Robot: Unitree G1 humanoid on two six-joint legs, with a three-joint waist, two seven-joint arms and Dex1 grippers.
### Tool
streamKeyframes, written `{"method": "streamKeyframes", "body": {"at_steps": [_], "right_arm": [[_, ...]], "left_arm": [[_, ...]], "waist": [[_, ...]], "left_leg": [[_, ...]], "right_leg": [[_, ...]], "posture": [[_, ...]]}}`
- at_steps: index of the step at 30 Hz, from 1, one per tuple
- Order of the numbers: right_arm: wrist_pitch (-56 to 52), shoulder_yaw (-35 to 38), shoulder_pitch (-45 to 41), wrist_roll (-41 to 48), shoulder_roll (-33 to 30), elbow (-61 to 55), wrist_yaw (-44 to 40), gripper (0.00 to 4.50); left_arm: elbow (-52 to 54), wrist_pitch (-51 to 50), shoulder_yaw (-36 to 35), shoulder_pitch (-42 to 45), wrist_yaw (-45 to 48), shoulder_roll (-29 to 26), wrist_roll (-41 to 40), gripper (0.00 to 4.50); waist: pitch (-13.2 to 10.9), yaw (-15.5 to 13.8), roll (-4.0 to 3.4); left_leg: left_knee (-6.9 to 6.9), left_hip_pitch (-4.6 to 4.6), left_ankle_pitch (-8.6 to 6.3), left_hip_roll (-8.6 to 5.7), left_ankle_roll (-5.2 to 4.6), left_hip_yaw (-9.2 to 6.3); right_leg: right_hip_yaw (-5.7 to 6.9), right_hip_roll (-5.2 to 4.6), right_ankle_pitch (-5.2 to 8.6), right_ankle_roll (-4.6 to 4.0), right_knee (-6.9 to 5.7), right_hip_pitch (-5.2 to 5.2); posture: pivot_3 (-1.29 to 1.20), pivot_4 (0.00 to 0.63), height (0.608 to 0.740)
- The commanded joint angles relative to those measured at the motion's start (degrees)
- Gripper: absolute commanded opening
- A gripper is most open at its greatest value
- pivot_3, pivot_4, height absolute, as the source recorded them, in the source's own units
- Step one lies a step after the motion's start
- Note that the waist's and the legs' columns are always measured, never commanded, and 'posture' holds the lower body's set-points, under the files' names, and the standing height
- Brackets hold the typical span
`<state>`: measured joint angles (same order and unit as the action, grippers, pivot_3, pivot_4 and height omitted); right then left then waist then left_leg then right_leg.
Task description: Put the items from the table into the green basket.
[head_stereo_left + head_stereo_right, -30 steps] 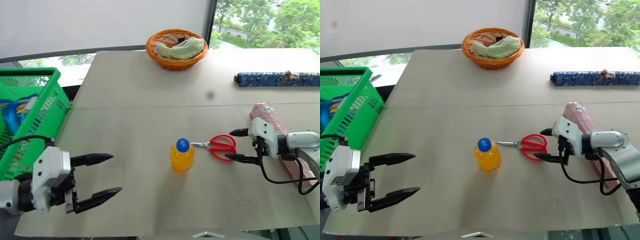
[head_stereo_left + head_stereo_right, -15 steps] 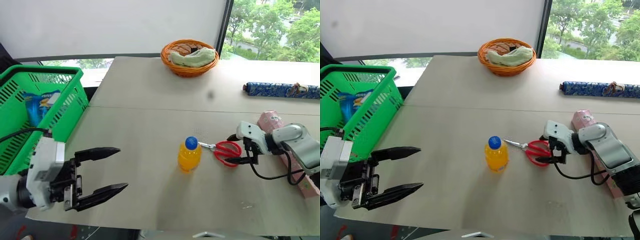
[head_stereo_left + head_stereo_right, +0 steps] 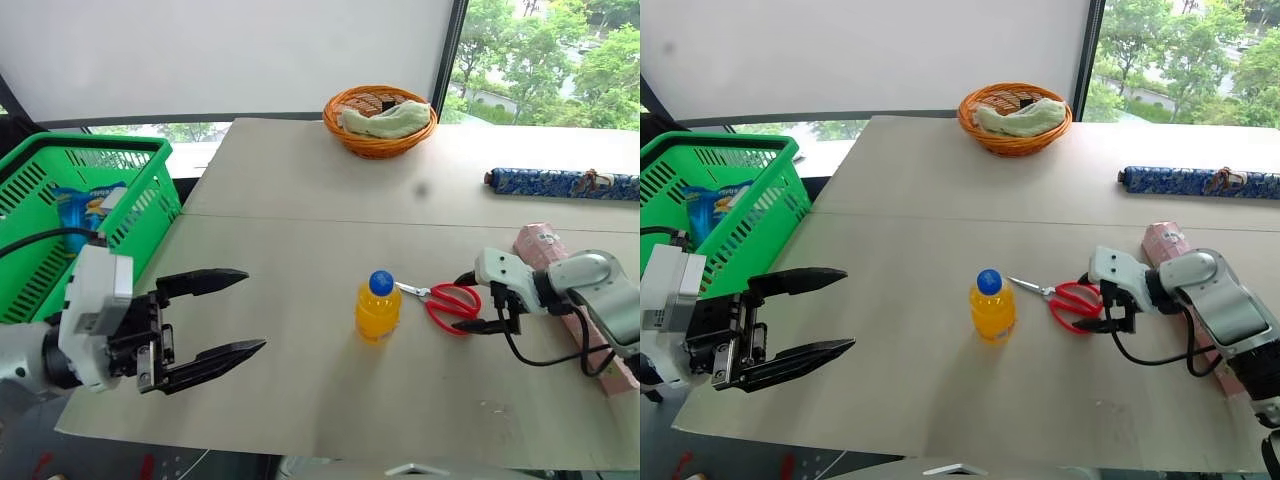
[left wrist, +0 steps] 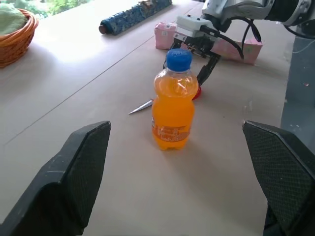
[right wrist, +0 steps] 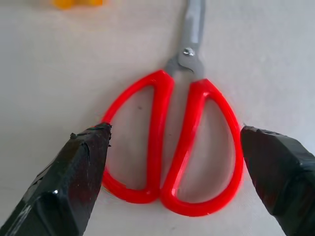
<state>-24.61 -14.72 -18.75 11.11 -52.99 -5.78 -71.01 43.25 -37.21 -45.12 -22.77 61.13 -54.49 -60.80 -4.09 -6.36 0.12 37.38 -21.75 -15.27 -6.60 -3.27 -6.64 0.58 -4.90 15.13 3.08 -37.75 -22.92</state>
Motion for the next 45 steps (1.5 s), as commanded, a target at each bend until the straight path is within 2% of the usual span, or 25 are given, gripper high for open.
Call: {"method": "streamKeyframes", "body": {"at_steps": [1, 7, 11, 17, 19, 20, 21, 40, 43, 45], "right_arm": [[-0.6, 1.1, 0.2, -0.6, -1.1, -1.5, 0.0, 4.5], [-3.4, -1.4, -0.6, -6.5, -0.3, 2.1, 4.1, 4.5], [-10.0, -2.5, -2.1, -7.9, 0.7, 3.3, 6.3, 4.5], [-12.4, -3.3, -1.9, -7.3, 1.6, 2.1, 6.0, 1.68], [-12.4, -3.1, -1.8, -7.1, 1.9, 2.1, 6.2, 0.87], [-12.4, -3.1, -1.8, -7.0, 2.0, 2.2, 6.2, 0.3], [-12.2, -3.0, -1.9, -7.0, 2.1, 2.3, 6.3, 0.03], [-3.1, 0.2, -3.5, -6.0, 3.8, 2.2, 7.8, 0.03], [-3.3, 2.9, -7.0, -4.7, 5.1, 3.5, 9.4, 0.03], [-2.6, 5.6, -12.1, -5.0, 7.3, 7.9, 13.6, 0.03]], "left_arm": [[0.0, -0.5, -0.3, 0.4, 0.6, -1.4, -0.3, 4.46], [-1.2, -0.2, 1.0, 1.5, 1.2, -2.0, 1.6, 4.46], [-1.8, 0.5, 1.5, 1.3, 2.7, -1.6, 3.6, 4.46], [-2.5, 1.1, 1.9, 1.7, 4.0, -1.5, 5.1, 4.5], [-2.7, 1.4, 2.1, 1.9, 4.2, -1.5, 5.5, 4.5], [-2.8, 1.4, 2.2, 2.1, 4.3, -1.5, 5.7, 4.5], [-2.9, 1.2, 2.3, 2.1, 4.4, -1.6, 5.6, 4.5], [-4.4, 1.5, 4.4, 7.3, 2.0, 0.2, 4.4, 4.5], [-4.9, 1.5, 4.9, 8.6, 1.5, 0.3, 4.0, 4.5], [-5.6, 1.1, 5.7, 10.9, -0.3, 0.3, 2.8, 4.5]], "waist": [[0.0, 0.0, 0.02], [0.3, 0.2, 0.09], [0.9, 0.2, 0.3], [1.4, 0.0, 0.6], [1.5, 0.1, 0.62], [1.5, 0.1, 0.64], [1.7, 0.1, 0.7], [1.5, 0.8, 0.47], [1.5, 0.9, 0.39], [1.4, 1.2, 0.29]], "left_leg": [[0.01, 0.0, 0.0, 0.0, 0.0, 0.02], [0.04, 0.05, 0.03, 0.0, 0.06, 0.1], [0.03, 0.09, 0.04, 0.02, 0.13, 0.13], [0.04, 0.16, 0.06, 0.03, 0.18, 0.12], [0.04, 0.17, 0.08, 0.05, 0.2, 0.12], [0.04, 0.18, 0.08, 0.06, 0.21, 0.13], [0.04, 0.19, 0.09, 0.07, 0.22, 0.13], [0.02, 0.34, 0.16, 0.89, 0.38, 0.26], [0.02, 0.34, 0.16, 0.89, 0.38, 0.29], [0.02, 0.37, 0.17, 0.9, 0.39, 0.35]], "right_leg": [[-0.01, 0.0, 0.0, 0.0, 0.0, 0.0], [-0.08, 0.01, -0.02, -0.04, -0.09, -0.01], [-0.09, 0.02, -0.05, -0.09, -0.11, -0.01], [-0.08, 0.02, -0.06, -0.16, -0.12, 0.02], [-0.08, 0.03, -0.08, -0.19, -0.13, 0.03], [-0.08, 0.05, -0.09, -0.21, -0.13, 0.03], [-0.08, 0.06, -0.1, -0.22, -0.13, 0.03], [-0.16, 0.8, -0.38, -0.78, -0.11, 0.1], [-0.19, 0.8, -0.39, -0.79, -0.11, 0.09], [-0.24, 0.82, -0.41, -0.81, -0.13, 0.08]], "posture": [[0.12, 0.0, 0.738], [0.12, 0.0, 0.738], [0.12, 0.0, 0.738], [0.12, 0.0, 0.738], [0.12, 0.0, 0.738], [0.12, 0.0, 0.738], [0.12, 0.0, 0.738], [0.1, 0.0, 0.738], [0.09, 0.0, 0.738], [0.09, 0.0, 0.738]]}}
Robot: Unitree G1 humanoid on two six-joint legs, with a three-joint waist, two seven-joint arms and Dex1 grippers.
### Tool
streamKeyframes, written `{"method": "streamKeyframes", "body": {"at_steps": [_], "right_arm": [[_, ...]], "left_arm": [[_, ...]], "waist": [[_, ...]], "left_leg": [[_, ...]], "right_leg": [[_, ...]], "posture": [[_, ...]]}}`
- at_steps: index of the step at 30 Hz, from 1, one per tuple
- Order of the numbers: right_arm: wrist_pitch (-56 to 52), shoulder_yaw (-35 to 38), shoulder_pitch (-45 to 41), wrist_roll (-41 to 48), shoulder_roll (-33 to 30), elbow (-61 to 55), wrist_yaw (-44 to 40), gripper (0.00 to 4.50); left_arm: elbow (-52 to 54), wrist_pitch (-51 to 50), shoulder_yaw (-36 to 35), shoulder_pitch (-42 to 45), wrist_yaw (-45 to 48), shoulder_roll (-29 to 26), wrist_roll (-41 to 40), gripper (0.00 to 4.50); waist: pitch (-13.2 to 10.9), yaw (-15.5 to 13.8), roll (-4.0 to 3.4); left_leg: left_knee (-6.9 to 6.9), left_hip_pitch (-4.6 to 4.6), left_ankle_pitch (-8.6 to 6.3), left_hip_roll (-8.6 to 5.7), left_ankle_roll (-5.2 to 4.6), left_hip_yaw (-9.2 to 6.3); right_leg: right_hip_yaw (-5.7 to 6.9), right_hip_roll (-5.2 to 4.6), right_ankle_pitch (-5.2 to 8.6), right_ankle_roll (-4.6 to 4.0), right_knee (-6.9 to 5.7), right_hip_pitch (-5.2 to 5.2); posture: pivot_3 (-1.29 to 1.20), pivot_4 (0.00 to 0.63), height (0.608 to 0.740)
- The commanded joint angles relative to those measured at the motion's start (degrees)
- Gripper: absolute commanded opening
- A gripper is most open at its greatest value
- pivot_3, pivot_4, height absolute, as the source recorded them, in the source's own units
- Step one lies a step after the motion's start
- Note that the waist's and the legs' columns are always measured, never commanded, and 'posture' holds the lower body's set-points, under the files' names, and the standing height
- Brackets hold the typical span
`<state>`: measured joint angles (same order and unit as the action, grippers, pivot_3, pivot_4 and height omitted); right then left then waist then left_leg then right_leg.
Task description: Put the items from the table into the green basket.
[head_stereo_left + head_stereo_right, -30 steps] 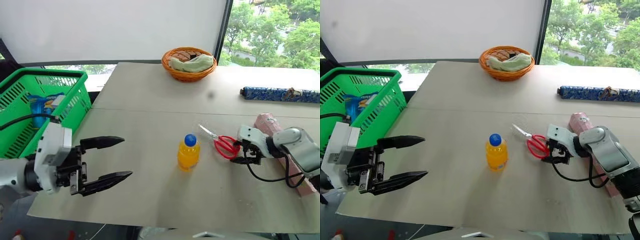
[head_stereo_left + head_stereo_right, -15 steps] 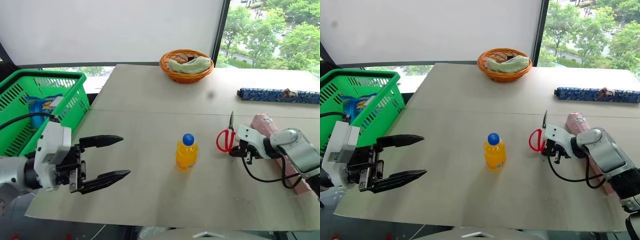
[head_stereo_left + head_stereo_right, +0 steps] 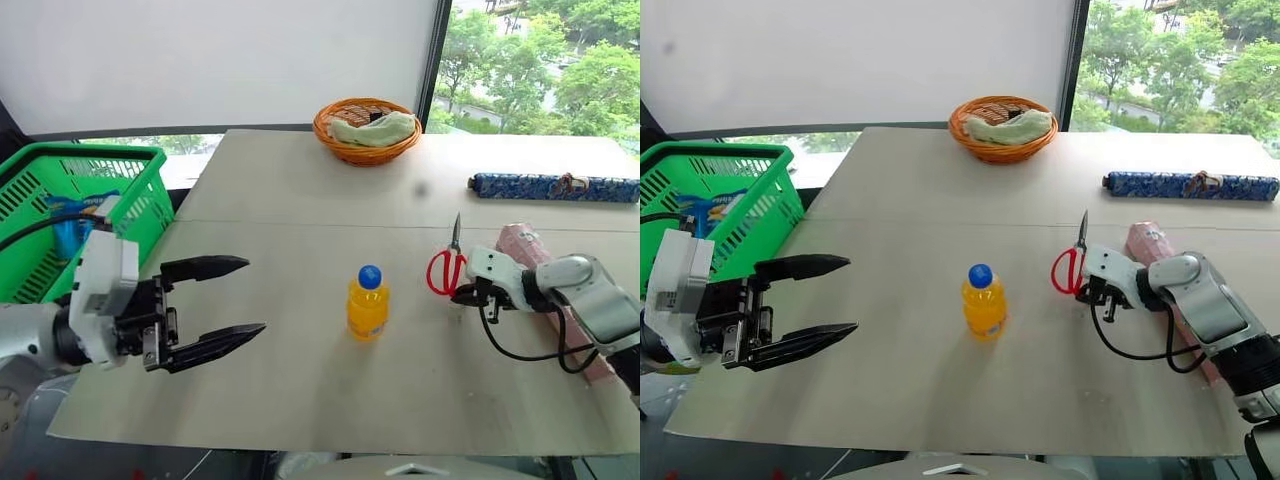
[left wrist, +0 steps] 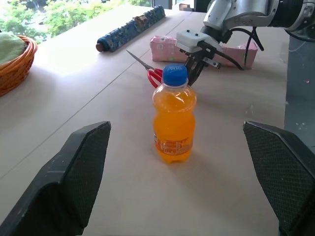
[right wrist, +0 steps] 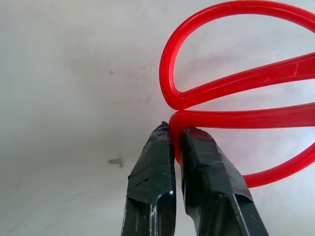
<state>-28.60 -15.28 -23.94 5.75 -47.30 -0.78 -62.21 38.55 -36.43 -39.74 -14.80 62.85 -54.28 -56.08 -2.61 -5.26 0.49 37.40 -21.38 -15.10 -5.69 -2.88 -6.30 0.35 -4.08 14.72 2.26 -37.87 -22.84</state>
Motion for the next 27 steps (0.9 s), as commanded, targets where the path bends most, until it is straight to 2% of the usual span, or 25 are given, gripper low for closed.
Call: {"method": "streamKeyframes", "body": {"at_steps": [1, 5, 10, 13, 19, 20, 23, 27], "right_arm": [[2.0, 7.6, -9.7, 0.1, 2.9, 6.1, 7.6, 0.03], [6.8, 13.3, -20.7, -1.9, 7.3, 24.3, 20.5, 0.03], [11.3, 18.8, -31.9, -2.2, 8.9, 43.0, 31.3, 0.03], [12.0, 21.3, -35.5, -1.1, 9.3, 49.4, 33.7, 1.09], [17.5, 21.3, -35.6, -3.2, 9.1, 50.1, 36.8, 3.77], [17.9, 21.5, -35.3, -3.4, 8.9, 49.8, 37.5, 4.34], [17.4, 22.3, -33.3, -1.5, 8.7, 46.5, 34.0, 4.43], [12.3, 22.3, -23.1, 7.2, 7.8, 29.5, 17.4, 4.43]], "left_arm": [[-1.1, 0.1, 1.2, 3.9, -2.6, -0.4, -1.5, 4.5], [-1.9, -0.5, 8.4, 14.0, -9.1, -0.5, -1.4, 4.5], [-2.6, -0.7, 19.6, 28.7, -17.1, 4.4, -0.3, 4.5], [-4.8, 0.0, 24.8, 34.6, -19.3, 7.8, 2.3, 4.5], [-6.5, 1.0, 27.6, 36.6, -18.7, 9.9, 4.7, 4.5], [-6.7, 1.3, 27.8, 36.4, -18.3, 10.0, 5.1, 4.5], [-6.5, 1.1, 27.6, 34.8, -17.0, 9.3, 5.5, 4.5], [-6.1, 0.9, 25.8, 30.0, -13.9, 6.1, 6.5, 4.5]], "waist": [[-0.1, 0.1, -0.16], [-0.1, -0.3, -0.13], [-0.1, -0.2, -0.03], [-0.1, 1.0, -0.04], [-0.1, 4.2, -0.04], [-0.1, 4.6, -0.04], [-0.1, 5.4, -0.04], [-0.1, 6.0, -0.04]], "left_leg": [[0.0, 0.02, 0.02, 0.02, 0.03, 0.05], [-0.08, 0.24, 0.08, 0.02, 0.14, 0.1], [-0.2, 0.25, 0.31, -0.02, 0.28, 0.07], [-0.3, 0.23, 0.39, -0.02, 0.13, 0.27], [-0.66, 0.22, 0.41, 0.08, 0.1, 0.69], [-0.7, 0.21, 0.41, 0.08, 0.1, 0.76], [-0.7, 0.21, 0.41, 0.15, 0.09, 0.95], [-0.65, 0.24, 0.4, 0.24, 0.07, 1.06]], "right_leg": [[-0.04, 0.02, -0.02, -0.04, -0.01, -0.01], [-0.07, 0.05, -0.07, -0.14, -0.05, 0.07], [-0.15, 0.06, -0.17, -0.1, 0.0, 0.12], [-0.32, 0.06, -0.18, -0.09, 0.0, 0.01], [-0.73, 0.12, -0.18, -0.08, -0.06, -0.35], [-0.8, 0.12, -0.18, -0.08, -0.09, -0.42], [-0.99, 0.18, -0.19, -0.07, -0.12, -0.49], [-1.12, 0.26, -0.21, -0.04, -0.15, -0.49]], "posture": [[0.09, 0.0, 0.738], [0.08, 0.0, 0.738], [0.08, 0.0, 0.738], [0.07, 0.0, 0.738], [0.05, 0.0, 0.738], [0.05, 0.0, 0.738], [0.04, 0.0, 0.738], [0.02, 0.0, 0.738]]}}
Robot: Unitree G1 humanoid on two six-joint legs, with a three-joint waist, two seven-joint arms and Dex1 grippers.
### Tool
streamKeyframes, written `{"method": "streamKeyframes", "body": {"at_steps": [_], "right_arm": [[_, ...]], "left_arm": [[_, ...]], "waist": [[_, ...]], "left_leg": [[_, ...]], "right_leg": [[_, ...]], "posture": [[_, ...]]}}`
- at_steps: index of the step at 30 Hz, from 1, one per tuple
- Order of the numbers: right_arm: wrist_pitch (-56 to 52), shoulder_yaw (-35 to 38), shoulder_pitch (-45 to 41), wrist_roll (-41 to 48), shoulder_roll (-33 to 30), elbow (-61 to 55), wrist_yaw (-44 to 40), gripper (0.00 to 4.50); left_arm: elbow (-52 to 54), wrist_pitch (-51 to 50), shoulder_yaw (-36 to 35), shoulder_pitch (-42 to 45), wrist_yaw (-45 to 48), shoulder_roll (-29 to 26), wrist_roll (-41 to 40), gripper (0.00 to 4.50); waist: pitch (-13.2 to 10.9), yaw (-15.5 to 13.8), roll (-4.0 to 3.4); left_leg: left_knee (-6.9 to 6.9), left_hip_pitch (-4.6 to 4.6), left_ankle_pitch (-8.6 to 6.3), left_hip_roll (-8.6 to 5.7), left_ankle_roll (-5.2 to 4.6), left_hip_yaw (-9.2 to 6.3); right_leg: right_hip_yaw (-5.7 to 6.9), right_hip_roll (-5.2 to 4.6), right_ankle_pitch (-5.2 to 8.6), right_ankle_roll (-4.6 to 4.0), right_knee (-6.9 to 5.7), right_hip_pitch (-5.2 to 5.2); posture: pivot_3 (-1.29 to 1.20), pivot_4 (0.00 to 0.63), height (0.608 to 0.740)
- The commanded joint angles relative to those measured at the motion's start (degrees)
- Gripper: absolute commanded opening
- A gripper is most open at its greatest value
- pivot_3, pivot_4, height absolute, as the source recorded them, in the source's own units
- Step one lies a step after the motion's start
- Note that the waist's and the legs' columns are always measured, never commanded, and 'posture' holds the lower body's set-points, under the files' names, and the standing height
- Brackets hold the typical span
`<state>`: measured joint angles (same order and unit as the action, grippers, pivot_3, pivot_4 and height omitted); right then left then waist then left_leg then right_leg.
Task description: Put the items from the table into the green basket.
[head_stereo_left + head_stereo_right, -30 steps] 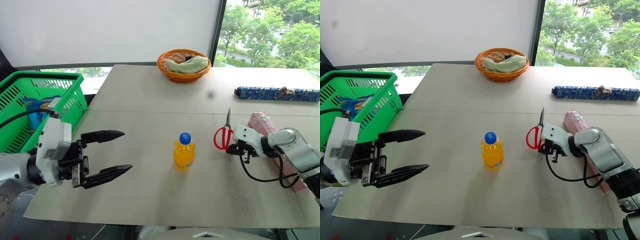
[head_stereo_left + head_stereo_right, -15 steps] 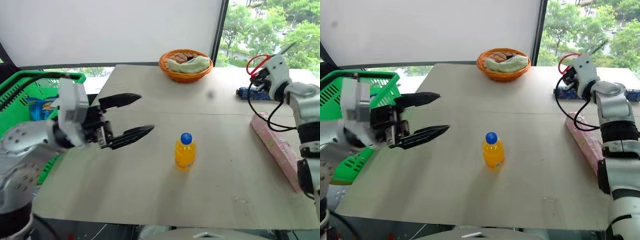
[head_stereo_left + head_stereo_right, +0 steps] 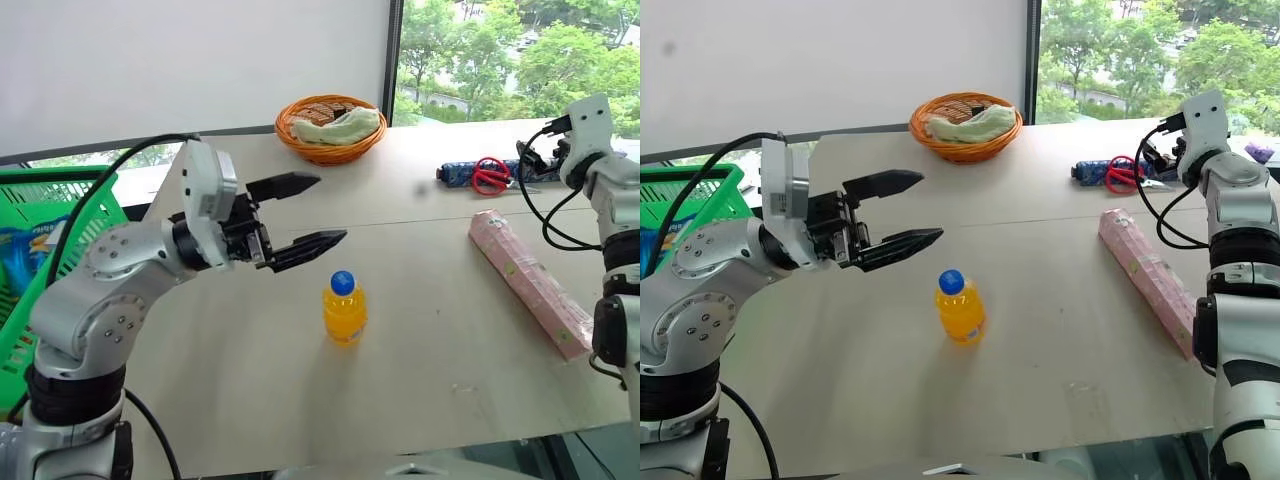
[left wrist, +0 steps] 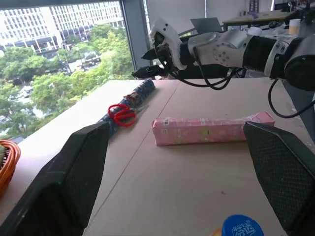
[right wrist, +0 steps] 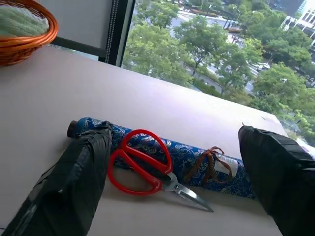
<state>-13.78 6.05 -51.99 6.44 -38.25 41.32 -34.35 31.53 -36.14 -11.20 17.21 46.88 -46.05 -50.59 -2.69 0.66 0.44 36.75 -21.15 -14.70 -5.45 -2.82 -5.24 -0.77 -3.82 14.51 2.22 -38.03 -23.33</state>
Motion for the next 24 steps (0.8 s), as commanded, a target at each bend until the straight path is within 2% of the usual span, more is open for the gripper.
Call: {"method": "streamKeyframes", "body": {"at_steps": [1, 5, 8, 10, 13, 15, 19, 24], "right_arm": [[-4.4, 1.2, 8.2, 9.2, -1.5, -17.8, -13.6, 4.43], [-12.1, 3.8, 21.9, 21.3, -2.9, -37.1, -23.5, 4.43], [-22.2, 4.6, 33.1, 32.1, -6.6, -50.6, -30.4, 4.43], [-24.5, 4.8, 39.6, 35.9, -8.5, -57.2, -33.5, 4.43], [-22.9, 4.5, 45.2, 36.4, -9.5, -62.2, -35.2, 4.43], [-19.1, 2.5, 47.3, 32.3, -10.1, -62.8, -35.3, 4.43], [-11.4, 2.0, 48.4, 28.8, -8.4, -60.1, -36.7, 4.43], [-9.7, 2.7, 47.9, 28.3, -8.5, -58.7, -36.7, 4.43]], "left_arm": [[1.0, 0.7, -3.0, -3.4, 2.8, -3.1, 1.5, 4.5], [2.5, 1.1, -4.6, -9.8, 5.6, -5.7, 2.7, 4.5], [4.5, 1.2, -7.4, -13.3, 7.9, -5.0, -1.8, 4.5], [4.8, 1.4, -7.9, -15.2, 9.1, -5.4, -1.6, 4.5], [4.5, 2.6, -6.5, -17.1, 10.3, -6.0, 1.7, 4.5], [3.5, 4.8, -3.0, -17.4, 10.0, -5.3, 6.3, 4.5], [-1.2, 14.1, 6.5, -17.3, 9.2, 0.9, 16.8, 4.5], [-4.8, 18.5, 13.1, -16.6, 9.7, 5.3, 22.6, 4.5]], "waist": [[0.0, 0.0, 0.0], [0.0, -0.2, -0.07], [0.0, -1.1, -0.12], [0.0, -1.5, -0.14], [0.0, -1.6, -0.16], [0.0, -1.6, -0.17], [0.0, -1.6, -0.25], [0.0, -1.6, -0.09]], "left_leg": [[0.01, 0.0, -0.01, 0.02, -0.02, 0.01], [0.09, -0.05, -0.03, 0.09, -0.04, -0.01], [0.17, -0.12, -0.21, 0.13, -0.31, 0.0], [0.34, -0.15, -0.26, 0.16, -0.38, 0.01], [0.42, -0.11, -0.32, 0.16, -0.44, 0.06], [0.51, 0.16, -0.41, 0.2, -0.28, 0.14], [0.61, 0.54, -0.45, 0.24, -0.19, 0.34], [0.7, 0.41, -0.42, 0.31, -0.27, 0.39]], "right_leg": [[-0.01, 0.02, 0.0, 0.01, -0.01, 0.0], [-0.01, 0.09, -0.01, 0.01, 0.0, -0.02], [0.0, 0.11, 0.0, 0.02, 0.04, -0.02], [0.01, 0.13, -0.01, 0.02, 0.04, -0.01], [0.01, 0.1, -0.05, 0.08, 0.06, 0.09], [-0.01, 0.13, -0.05, 0.06, 0.07, 0.37], [-0.07, 0.07, 0.05, 0.34, 0.15, 0.84], [-0.11, 0.14, -0.34, 0.37, 0.21, 0.72]], "posture": [[0.02, 0.0, 0.738], [0.01, 0.0, 0.738], [0.01, 0.0, 0.738], [0.0, 0.0, 0.738], [0.0, 0.0, 0.738], [-0.01, 0.0, 0.738], [-0.02, 0.0, 0.738], [-0.03, 0.0, 0.738]]}}
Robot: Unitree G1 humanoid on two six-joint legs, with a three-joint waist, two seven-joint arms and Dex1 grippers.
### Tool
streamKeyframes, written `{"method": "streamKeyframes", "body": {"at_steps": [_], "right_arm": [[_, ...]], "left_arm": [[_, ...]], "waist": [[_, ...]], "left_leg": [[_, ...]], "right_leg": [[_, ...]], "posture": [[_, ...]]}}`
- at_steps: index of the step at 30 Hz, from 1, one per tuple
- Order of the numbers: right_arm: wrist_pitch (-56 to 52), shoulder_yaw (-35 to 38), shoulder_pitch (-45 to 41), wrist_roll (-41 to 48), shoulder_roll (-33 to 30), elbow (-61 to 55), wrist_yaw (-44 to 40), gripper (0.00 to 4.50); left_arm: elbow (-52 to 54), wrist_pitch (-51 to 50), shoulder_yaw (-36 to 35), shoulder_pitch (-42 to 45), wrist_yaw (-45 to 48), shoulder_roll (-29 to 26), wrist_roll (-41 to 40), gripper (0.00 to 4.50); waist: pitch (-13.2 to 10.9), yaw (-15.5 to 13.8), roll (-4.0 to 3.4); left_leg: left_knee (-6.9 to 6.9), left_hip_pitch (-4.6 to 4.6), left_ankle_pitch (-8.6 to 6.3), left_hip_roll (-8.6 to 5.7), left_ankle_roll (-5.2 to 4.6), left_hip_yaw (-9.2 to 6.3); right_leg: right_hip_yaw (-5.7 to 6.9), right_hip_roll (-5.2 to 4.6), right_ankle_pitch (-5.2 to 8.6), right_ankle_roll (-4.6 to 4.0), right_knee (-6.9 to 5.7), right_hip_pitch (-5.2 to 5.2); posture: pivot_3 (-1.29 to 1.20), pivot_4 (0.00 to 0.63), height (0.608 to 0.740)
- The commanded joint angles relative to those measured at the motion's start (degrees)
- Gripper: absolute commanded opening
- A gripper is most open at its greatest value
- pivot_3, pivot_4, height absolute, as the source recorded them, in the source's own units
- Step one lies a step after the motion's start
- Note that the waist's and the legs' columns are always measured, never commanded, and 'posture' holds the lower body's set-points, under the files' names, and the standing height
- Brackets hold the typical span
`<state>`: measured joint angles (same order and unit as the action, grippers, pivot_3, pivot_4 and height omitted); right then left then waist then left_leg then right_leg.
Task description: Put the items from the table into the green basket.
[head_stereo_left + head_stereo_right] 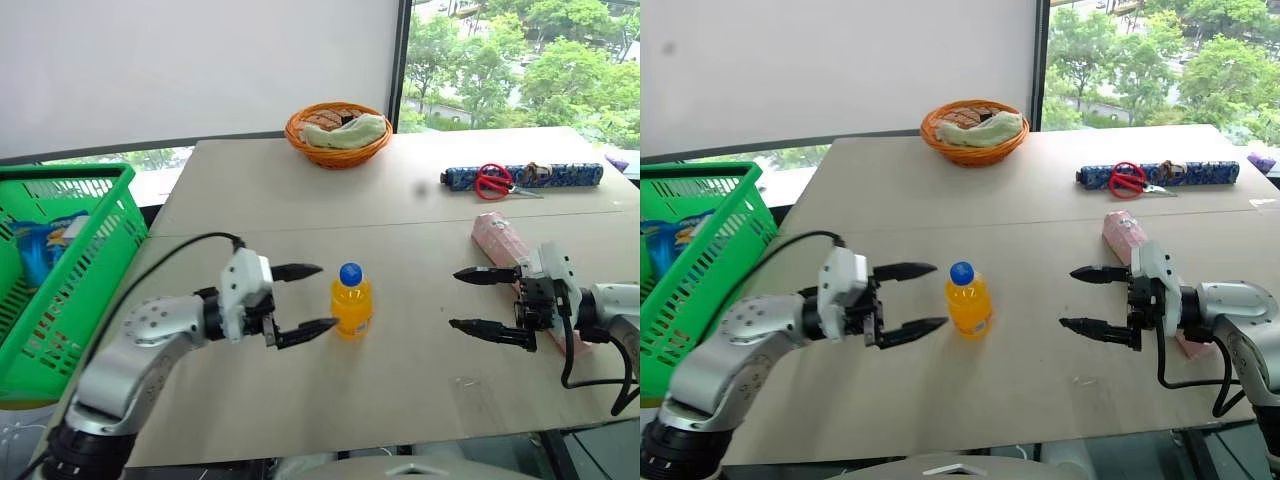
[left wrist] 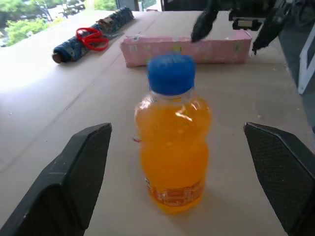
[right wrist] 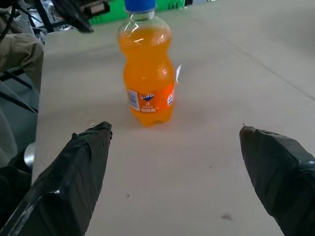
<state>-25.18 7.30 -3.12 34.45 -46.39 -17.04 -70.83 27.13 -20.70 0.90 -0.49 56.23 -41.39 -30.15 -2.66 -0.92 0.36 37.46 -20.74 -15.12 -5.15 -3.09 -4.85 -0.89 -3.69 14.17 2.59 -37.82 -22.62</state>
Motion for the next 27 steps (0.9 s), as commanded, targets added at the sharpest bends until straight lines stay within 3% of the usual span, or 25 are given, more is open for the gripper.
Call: {"method": "streamKeyframes", "body": {"at_steps": [1, 9, 14, 27], "right_arm": [[1.8, 1.4, -1.1, 0.4, -0.3, -0.3, -0.2, 4.43], [1.9, 0.8, -1.9, 0.2, 0.3, -1.5, 1.8, 4.43], [4.0, 0.5, -2.4, -1.7, 1.0, -0.6, 3.2, 4.43], [4.9, 0.2, -2.0, -2.0, 2.4, -0.9, 4.0, 4.43]], "left_arm": [[-1.5, 3.7, 1.9, 1.4, 0.1, 1.6, 2.9, 4.5], [-9.5, 3.5, 6.0, 5.7, -3.6, 7.4, 7.9, 4.5], [-10.1, 1.2, 5.5, 6.9, -2.4, 11.9, 2.9, 4.5], [-14.6, 0.0, 10.1, 10.3, -1.7, 13.7, 6.2, 4.5]], "waist": [[0.0, 0.0, -0.01], [0.0, -0.1, -0.05], [0.0, 0.1, -0.04], [0.0, 0.2, -0.08]], "left_leg": [[-0.01, -0.01, -0.01, 0.01, -0.02, 0.0], [-0.08, -0.11, -0.07, 0.1, -0.14, 0.0], [-0.04, -0.11, -0.07, 0.1, -0.15, 0.01], [-0.03, -0.1, -0.05, 0.11, -0.19, 0.01]], "right_leg": [[0.0, 0.0, -0.01, 0.01, 0.0, -0.03], [0.03, 0.06, -0.02, 0.02, 0.15, -0.07], [0.03, 0.06, -0.02, 0.03, 0.15, -0.08], [0.03, 0.08, -0.02, 0.03, 0.13, -0.07]], "posture": [[-0.03, 0.0, 0.738], [-0.03, 0.0, 0.738], [-0.07, 0.0, 0.738], [-0.09, 0.0, 0.738]]}}
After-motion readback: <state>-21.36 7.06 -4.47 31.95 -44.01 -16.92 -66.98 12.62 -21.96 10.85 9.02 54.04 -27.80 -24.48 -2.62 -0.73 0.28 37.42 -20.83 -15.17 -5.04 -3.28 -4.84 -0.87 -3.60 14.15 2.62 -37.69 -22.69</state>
